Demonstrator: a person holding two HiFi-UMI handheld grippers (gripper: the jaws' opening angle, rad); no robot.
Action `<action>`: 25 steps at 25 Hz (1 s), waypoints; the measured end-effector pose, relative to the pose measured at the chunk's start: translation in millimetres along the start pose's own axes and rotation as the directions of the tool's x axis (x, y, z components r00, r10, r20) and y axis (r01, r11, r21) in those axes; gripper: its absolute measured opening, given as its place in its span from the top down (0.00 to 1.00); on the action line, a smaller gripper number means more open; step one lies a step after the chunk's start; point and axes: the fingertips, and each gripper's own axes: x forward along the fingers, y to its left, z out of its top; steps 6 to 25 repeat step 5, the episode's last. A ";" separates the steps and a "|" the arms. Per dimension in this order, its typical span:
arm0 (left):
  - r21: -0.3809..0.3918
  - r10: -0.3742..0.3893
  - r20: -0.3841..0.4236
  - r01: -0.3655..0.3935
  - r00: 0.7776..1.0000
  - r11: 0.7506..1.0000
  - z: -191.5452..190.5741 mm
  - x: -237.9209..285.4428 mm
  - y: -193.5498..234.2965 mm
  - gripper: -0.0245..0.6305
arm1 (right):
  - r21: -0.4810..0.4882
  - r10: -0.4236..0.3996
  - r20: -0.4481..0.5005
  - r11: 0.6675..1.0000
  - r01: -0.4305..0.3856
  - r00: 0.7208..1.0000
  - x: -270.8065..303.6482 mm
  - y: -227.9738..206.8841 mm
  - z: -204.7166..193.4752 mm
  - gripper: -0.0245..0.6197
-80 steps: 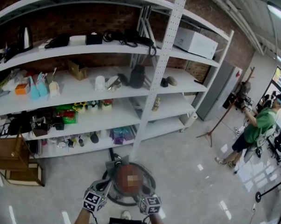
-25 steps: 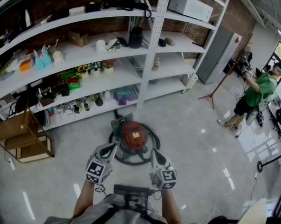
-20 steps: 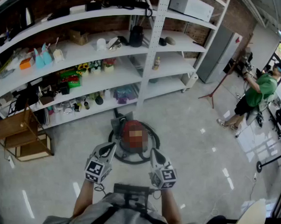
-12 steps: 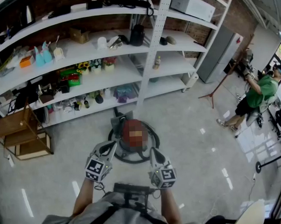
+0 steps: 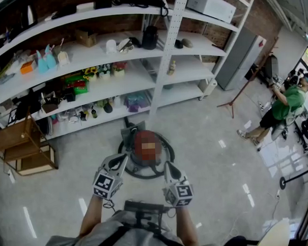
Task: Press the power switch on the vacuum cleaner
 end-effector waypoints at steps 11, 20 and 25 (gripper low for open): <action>0.004 -0.005 0.003 0.005 1.000 1.000 2.0 0.7 -0.8 0.95 | -0.002 0.006 0.000 1.000 -0.006 1.000 2.5 1.6 0.9 0.95; 0.004 -0.005 0.003 0.005 1.000 1.000 2.0 0.7 -0.8 0.95 | -0.002 0.006 0.000 1.000 -0.006 1.000 2.5 1.6 0.9 0.95; 0.004 -0.005 0.003 0.005 1.000 1.000 2.0 0.7 -0.8 0.95 | -0.002 0.006 0.000 1.000 -0.006 1.000 2.5 1.6 0.9 0.95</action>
